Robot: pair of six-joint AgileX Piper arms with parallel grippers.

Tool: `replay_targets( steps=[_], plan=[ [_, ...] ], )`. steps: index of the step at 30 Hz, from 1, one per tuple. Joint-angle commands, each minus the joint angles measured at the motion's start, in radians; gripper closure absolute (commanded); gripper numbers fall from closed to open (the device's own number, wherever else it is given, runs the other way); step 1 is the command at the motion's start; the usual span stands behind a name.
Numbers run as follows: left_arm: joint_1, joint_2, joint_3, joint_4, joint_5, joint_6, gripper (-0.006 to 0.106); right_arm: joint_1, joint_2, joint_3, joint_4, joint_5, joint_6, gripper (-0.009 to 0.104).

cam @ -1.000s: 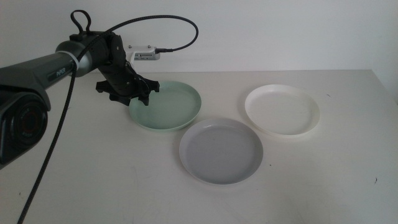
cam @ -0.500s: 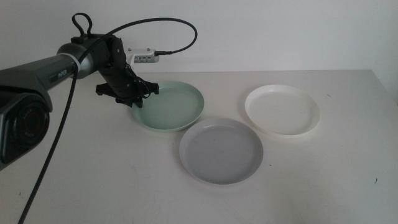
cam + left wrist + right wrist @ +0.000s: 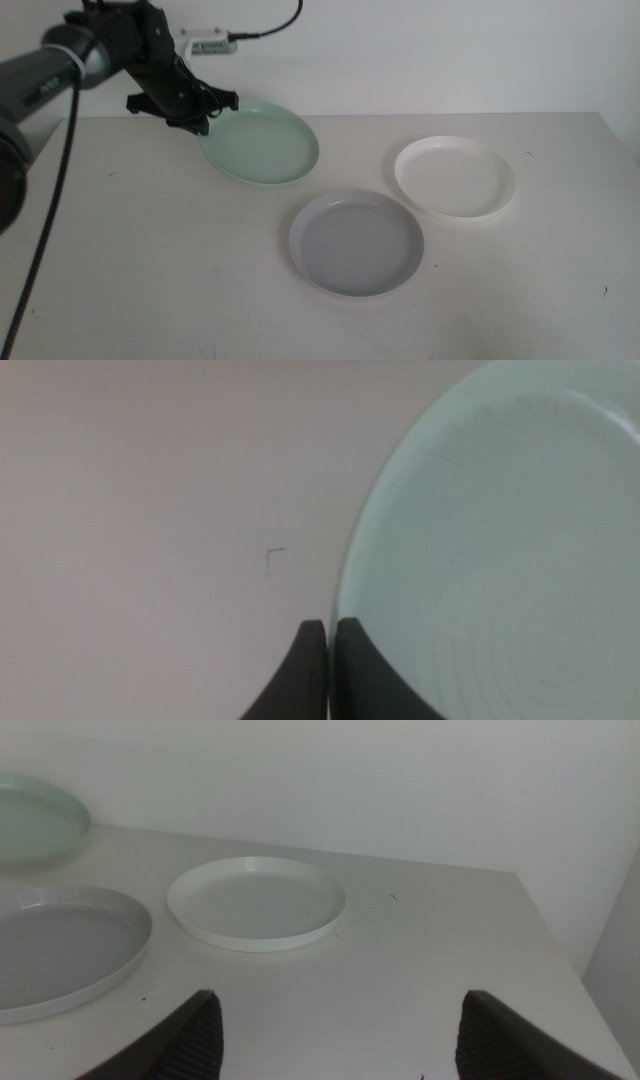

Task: Stack the three bowls on top of each other.

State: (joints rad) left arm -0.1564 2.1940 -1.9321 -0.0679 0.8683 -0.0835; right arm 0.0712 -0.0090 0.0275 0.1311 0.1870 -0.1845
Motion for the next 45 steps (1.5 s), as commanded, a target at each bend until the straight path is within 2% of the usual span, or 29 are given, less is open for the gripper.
replay_targets(
  steps=[1,7,14,19,33,45],
  plan=[
    [-0.001,-0.117,-0.029,-0.004,0.003,0.003,0.100,-0.007,-0.028,-0.005,-0.011,-0.076,-0.008,0.036],
    [-0.026,-0.240,0.076,-0.012,-0.001,0.003,0.100,-0.007,-0.028,-0.005,-0.011,-0.076,-0.008,0.036],
    [-0.060,-0.458,0.376,-0.109,-0.154,0.003,0.100,-0.007,-0.028,-0.005,-0.011,-0.076,-0.008,0.036],
    [-0.122,-0.529,0.517,-0.127,-0.208,-0.037,0.100,-0.007,-0.028,-0.005,-0.011,-0.076,-0.008,0.036],
    [-0.306,-0.413,0.576,-0.130,-0.372,-0.158,0.100,-0.007,-0.028,-0.005,-0.011,-0.076,-0.008,0.036],
    [-0.319,-0.310,0.576,-0.164,-0.383,-0.163,0.100,-0.007,-0.028,-0.005,-0.011,-0.076,-0.008,0.036]
  ],
)
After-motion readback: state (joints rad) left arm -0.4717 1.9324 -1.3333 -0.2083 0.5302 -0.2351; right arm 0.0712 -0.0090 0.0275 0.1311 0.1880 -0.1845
